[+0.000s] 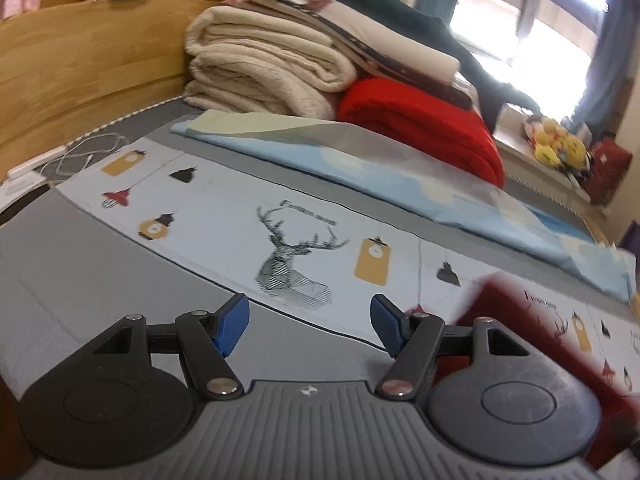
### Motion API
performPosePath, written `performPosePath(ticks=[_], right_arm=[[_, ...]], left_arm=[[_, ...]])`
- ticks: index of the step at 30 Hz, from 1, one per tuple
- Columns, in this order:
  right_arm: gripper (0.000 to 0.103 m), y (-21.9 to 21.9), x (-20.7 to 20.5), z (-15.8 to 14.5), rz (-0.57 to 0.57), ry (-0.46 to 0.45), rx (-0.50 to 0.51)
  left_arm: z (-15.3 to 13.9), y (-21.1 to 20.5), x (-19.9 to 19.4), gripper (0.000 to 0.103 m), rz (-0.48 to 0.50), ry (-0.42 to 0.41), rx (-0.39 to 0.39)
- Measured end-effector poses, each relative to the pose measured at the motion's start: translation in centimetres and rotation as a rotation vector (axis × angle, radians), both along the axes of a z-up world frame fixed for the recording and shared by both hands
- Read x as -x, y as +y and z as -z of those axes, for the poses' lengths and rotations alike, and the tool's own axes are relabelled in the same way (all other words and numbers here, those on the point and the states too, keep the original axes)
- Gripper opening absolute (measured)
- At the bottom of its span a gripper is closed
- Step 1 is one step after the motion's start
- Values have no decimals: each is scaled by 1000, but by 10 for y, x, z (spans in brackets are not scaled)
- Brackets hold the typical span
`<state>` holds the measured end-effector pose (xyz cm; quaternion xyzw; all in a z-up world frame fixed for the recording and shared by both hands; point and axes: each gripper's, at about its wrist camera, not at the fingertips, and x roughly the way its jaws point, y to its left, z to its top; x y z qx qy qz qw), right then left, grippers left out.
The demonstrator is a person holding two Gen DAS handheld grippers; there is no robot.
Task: Fold small clothes
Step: 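Pinch the folded red sweater edge with the right tool while the left tool grips it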
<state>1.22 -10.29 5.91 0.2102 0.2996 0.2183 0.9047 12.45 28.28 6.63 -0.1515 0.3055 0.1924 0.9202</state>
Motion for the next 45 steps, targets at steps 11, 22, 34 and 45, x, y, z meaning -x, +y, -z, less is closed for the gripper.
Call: performPosePath(ticks=[11,22,34,45], right_arm=[[31,-236,3,109,515,555,25],[59,-223,-54,89,220,425,97],[14,-214,-27,45,63,274,-23],[28,-234,-25,100,123,460,175]], left_arm=[[13,-72,-38,72,157,35,-46],[35,-135,-60,72,312,98,-55],[65,-222,-69,73,572,154,-18],[147,-300,-69,76,856,466,-28]])
